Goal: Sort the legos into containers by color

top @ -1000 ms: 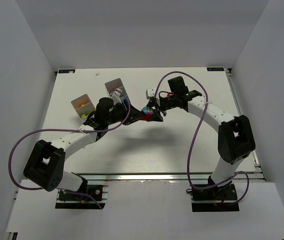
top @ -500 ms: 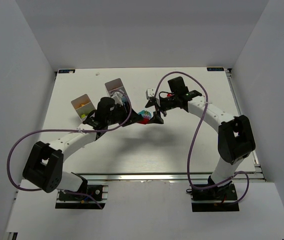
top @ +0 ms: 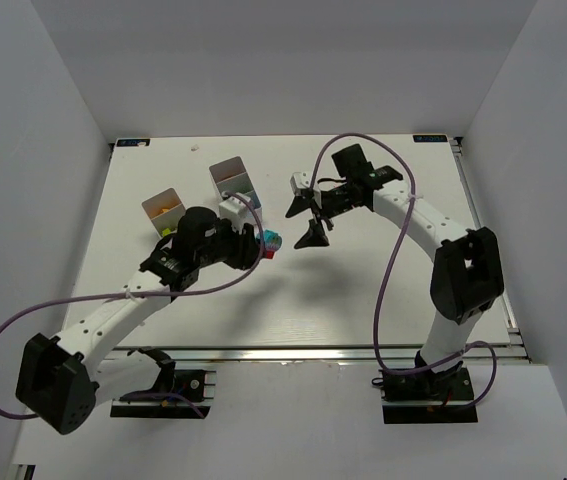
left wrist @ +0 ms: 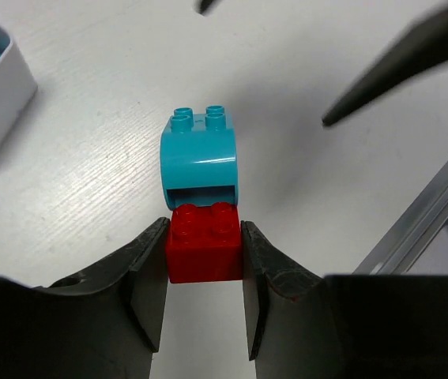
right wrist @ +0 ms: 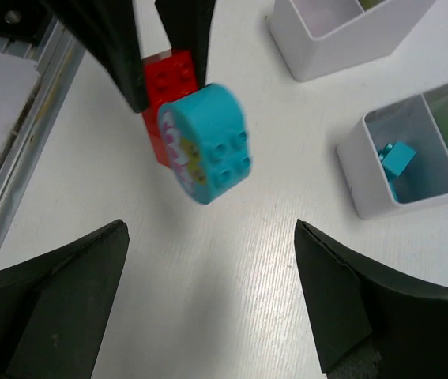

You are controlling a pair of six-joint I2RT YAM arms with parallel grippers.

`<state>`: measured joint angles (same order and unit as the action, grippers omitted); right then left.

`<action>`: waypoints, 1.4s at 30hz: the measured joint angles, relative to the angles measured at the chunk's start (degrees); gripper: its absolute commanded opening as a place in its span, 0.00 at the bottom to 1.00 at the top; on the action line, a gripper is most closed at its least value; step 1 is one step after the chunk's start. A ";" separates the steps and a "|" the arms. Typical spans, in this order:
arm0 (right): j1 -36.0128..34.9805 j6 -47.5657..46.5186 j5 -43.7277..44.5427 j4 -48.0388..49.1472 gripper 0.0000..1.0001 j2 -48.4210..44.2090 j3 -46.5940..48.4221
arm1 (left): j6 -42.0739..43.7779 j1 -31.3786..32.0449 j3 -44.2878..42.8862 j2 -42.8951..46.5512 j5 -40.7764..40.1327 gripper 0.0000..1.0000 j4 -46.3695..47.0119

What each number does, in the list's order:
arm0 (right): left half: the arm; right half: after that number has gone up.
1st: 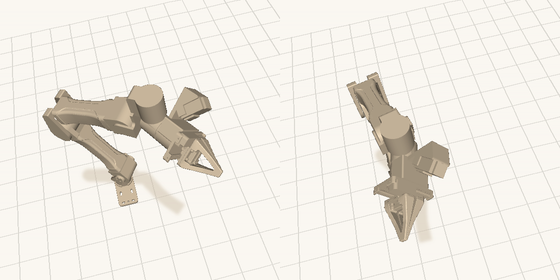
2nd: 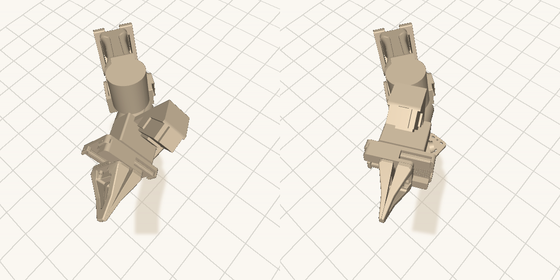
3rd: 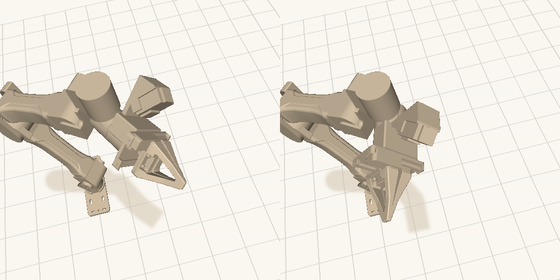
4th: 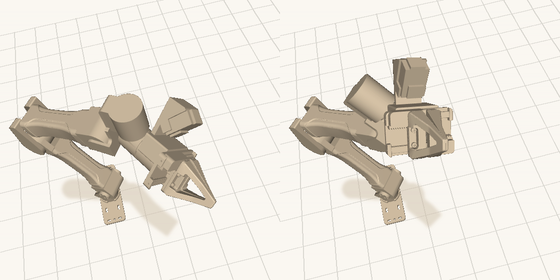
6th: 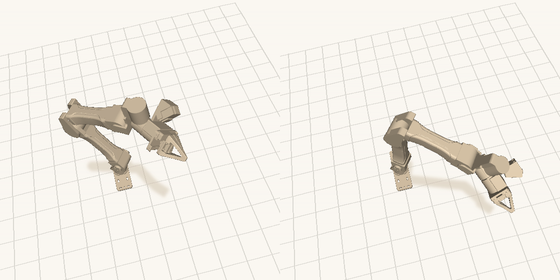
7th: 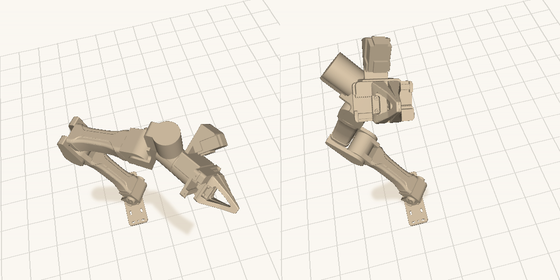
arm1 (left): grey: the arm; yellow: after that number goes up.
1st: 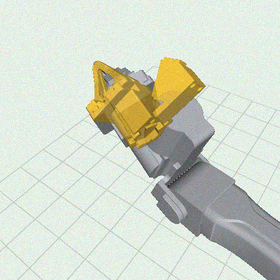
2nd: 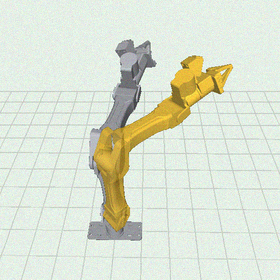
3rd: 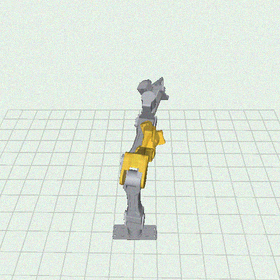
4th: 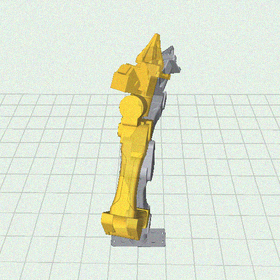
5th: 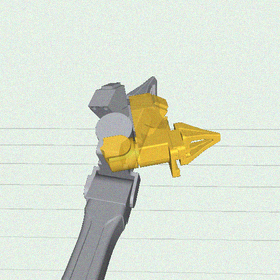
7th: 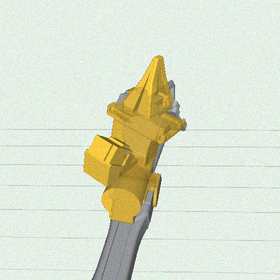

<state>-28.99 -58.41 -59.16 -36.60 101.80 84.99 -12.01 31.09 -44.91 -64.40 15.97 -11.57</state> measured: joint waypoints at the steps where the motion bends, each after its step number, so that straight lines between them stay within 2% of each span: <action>1: -0.13 -0.79 -0.57 -1.27 0.89 0.61 1.38 | 3.39 0.63 0.42 1.11 0.13 0.00 -0.50; 6: -2.32 -3.37 -2.36 -5.77 0.88 3.10 6.32 | 15.45 2.51 1.62 2.93 1.36 0.00 -3.08; 12: -5.20 -6.80 -2.67 -11.34 0.85 4.55 8.66 | 22.67 3.65 3.06 2.95 1.01 0.00 -4.26; 19: -7.13 -12.33 -2.69 -18.25 0.80 6.97 11.19 | 26.14 4.59 3.15 2.95 0.55 0.00 -3.78; 31: -8.59 -10.10 -1.68 -14.69 0.75 7.50 10.80 | 26.97 5.92 3.15 2.99 -0.35 0.00 -2.91; 39: -9.20 -9.14 -0.02 -12.81 0.63 9.81 10.78 | 26.77 6.58 3.15 3.08 -1.18 0.00 -2.51; 40: -9.31 -9.18 0.28 -12.83 0.60 10.03 10.78 | 26.75 6.58 3.15 3.19 -1.42 0.00 -2.49; 41: -9.35 -9.29 0.55 -12.85 0.50 10.16 10.78 | 26.73 6.58 3.15 3.30 -1.64 0.00 -2.45; 42: -9.35 -9.42 0.76 -12.85 0.46 10.23 10.78 | 26.73 6.58 3.15 3.41 -1.77 0.00 -2.40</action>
<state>-38.35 -67.83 -58.39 -49.45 112.03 95.77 14.72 37.67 -41.76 -60.99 14.20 -13.98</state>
